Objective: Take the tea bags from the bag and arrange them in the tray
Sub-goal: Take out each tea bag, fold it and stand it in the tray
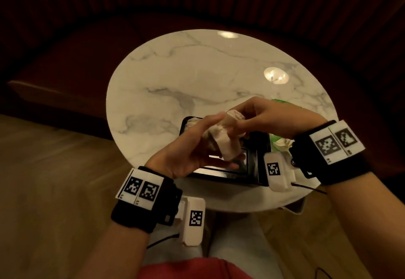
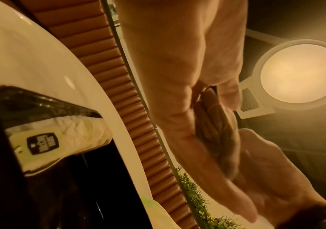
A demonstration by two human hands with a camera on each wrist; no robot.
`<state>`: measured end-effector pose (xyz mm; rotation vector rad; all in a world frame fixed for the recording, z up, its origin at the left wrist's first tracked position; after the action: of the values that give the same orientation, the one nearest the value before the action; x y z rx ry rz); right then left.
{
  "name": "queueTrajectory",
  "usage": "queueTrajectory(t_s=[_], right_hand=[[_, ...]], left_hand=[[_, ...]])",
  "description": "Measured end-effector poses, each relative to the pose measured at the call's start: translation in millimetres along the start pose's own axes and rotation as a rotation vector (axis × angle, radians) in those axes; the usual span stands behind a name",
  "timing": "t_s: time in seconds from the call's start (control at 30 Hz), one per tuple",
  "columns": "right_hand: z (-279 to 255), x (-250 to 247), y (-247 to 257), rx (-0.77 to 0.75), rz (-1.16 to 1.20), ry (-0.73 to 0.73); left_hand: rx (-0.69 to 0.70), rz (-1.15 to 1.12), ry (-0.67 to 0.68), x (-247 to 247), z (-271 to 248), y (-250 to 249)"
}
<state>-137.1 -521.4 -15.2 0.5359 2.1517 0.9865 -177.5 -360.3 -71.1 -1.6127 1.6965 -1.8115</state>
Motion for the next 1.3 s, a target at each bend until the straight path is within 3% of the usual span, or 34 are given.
queueTrajectory(t_s=[0.1,0.2,0.33,0.47,0.63,0.8,0.9,1.03,1.17,1.3], right_hand=[[4.4,1.5,6.3,0.006,-0.066,0.015],[8.7,2.2,4.3,-0.038,-0.021,-0.129],[6.7,9.7,-3.5,-0.054,0.154,-0.310],[12.3,30.4,-15.5,-0.036,0.372,-0.298],[19.4,43.4,-26.2,-0.113,0.504,-0.413],[21.6,47.6,-26.1,-0.105,0.494,-0.417],[21.5,43.9,-27.1,-0.106,0.473,-0.500],[17.5,40.5,-26.0,-0.183,0.634,-0.645],[15.1,53.4,-16.7,-0.286,0.363,-0.856],[18.6,73.3,-7.6,-0.362,0.205,-0.842]], left_hand=[[-0.002,-0.031,-0.012,-1.9,-2.0,1.7],[0.090,-0.101,-0.085,-6.8,-0.5,-0.8],[0.208,-0.127,-0.173,-14.6,-0.3,-5.3],[0.281,-0.103,-0.262,-20.1,0.3,-7.1],[0.266,-0.134,-0.350,-20.4,-1.2,-6.8],[0.233,-0.130,-0.366,-23.7,-2.0,-5.1],[0.250,-0.132,-0.458,-29.9,-1.8,-6.4],[0.329,-0.146,-0.555,-37.5,-2.1,-6.2],[0.422,-0.061,-0.544,-30.2,1.1,-4.8],[0.475,-0.021,-0.485,-22.2,3.5,-4.3]])
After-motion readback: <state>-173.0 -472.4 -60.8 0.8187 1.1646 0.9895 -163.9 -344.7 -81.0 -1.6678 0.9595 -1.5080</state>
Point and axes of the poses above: each hand's wrist, its own z-axis towards the middle knuckle, its own x-axis out of the palm, y = z × x, the point moved 2 cm from there along z, towards the middle knuckle, and after that the axes turned 7 degrees about x, right-handed, at the moved point
